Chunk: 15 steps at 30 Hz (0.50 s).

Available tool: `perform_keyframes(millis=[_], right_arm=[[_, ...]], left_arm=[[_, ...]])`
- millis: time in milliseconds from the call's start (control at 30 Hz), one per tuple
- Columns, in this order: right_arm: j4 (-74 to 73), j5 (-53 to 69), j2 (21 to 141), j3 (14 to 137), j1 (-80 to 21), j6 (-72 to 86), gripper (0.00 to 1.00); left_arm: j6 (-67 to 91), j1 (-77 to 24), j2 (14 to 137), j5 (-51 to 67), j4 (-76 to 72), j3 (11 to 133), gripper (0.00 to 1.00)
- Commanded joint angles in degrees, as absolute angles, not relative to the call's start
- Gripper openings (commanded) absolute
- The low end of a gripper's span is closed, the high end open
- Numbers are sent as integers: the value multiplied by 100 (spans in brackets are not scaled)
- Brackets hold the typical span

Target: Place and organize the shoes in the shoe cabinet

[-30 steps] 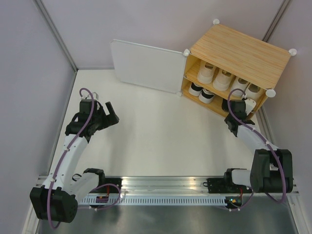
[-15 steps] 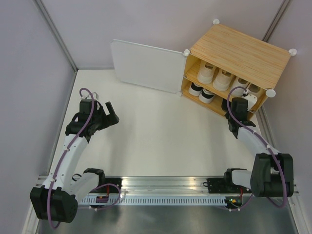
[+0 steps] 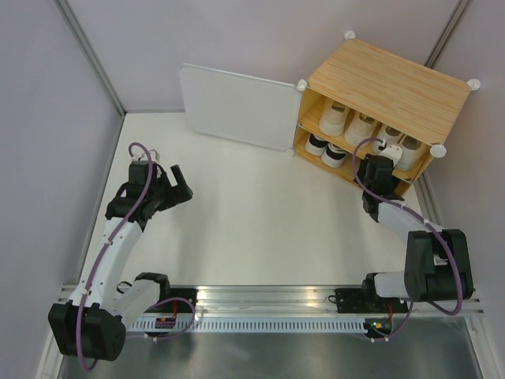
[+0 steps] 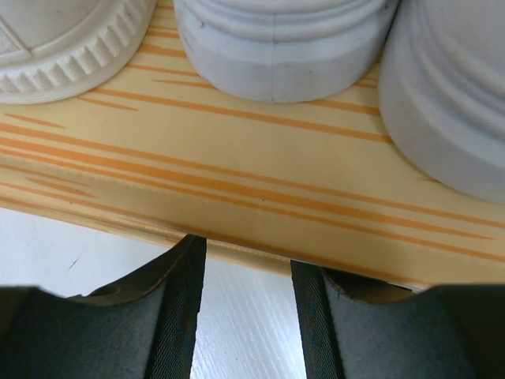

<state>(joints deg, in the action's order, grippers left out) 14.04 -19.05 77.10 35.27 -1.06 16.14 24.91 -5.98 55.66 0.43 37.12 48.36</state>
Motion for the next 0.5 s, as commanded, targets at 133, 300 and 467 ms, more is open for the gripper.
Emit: perform_keyframes(millis=[133,300,467], right_arm=[[2522,-2417,8059,3375,-185,1407,52],[3189,-2619,8253,3173,-228,1336,52],[3191,-2909,8429,3252,-281,1274,54]], left_arm=[[2285,-606,5458,141,3507,4808,100],[2276,-606,5458,132,3507,4808,100],[2276,-606,5458,141,3498,4808,100]])
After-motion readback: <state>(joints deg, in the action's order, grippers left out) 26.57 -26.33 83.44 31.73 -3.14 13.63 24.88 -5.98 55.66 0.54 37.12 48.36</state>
